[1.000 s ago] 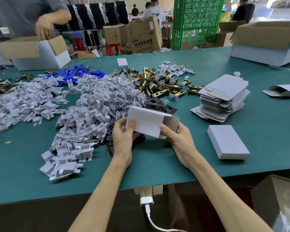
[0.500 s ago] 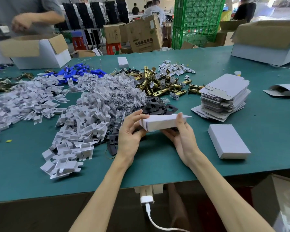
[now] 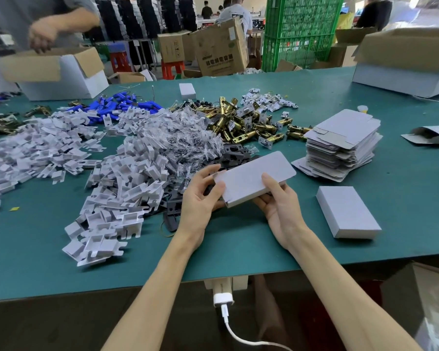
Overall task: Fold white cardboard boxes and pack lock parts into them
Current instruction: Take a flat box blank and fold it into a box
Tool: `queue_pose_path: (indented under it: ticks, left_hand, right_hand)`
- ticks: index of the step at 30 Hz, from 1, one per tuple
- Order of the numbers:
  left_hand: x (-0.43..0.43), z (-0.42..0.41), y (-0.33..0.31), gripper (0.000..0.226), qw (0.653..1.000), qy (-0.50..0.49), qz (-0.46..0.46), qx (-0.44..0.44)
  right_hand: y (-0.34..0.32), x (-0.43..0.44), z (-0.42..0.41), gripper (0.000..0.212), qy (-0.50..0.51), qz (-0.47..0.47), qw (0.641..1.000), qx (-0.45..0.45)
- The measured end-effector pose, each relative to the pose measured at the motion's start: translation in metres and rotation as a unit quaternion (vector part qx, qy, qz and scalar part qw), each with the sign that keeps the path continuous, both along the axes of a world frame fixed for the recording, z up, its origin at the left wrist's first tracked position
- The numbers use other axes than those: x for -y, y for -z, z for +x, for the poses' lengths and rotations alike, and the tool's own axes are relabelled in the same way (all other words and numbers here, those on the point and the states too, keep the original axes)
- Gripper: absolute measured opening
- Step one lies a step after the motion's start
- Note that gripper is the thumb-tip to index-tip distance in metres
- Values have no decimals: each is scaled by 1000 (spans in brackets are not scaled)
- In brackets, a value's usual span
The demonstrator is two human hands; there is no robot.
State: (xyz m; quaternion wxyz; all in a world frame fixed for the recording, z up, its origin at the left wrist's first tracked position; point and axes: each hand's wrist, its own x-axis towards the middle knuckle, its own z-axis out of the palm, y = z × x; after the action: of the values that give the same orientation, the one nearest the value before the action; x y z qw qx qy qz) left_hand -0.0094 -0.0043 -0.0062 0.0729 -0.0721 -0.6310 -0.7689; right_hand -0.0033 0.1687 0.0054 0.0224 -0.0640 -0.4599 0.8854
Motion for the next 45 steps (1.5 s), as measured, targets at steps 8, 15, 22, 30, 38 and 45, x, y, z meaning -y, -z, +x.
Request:
queue_pose_path:
  ticks: [8, 15, 22, 30, 38, 45]
  left_hand:
    - [0, -2, -2, 42, 997, 7, 37, 66]
    - [2, -4, -5, 43, 994, 10, 63, 90]
    - [5, -6, -2, 37, 989, 16, 102, 101]
    - [5, -5, -3, 24, 991, 27, 86, 95]
    - [5, -5, -6, 32, 987, 40, 118, 100]
    - [8, -3, -7, 33, 992, 42, 101, 66]
  right_hand:
    - [-4, 1, 3, 23, -5, -24, 1000, -1]
    - [-7, 2, 5, 29, -13, -40, 999, -3]
    - [-6, 2, 5, 31, -31, -27, 999, -8]
    - [-5, 3, 6, 45, -50, 3, 999, -20]
    - [1, 4, 5, 45, -72, 74, 994, -44]
    - [6, 7, 5, 47, -75, 125, 987, -65]
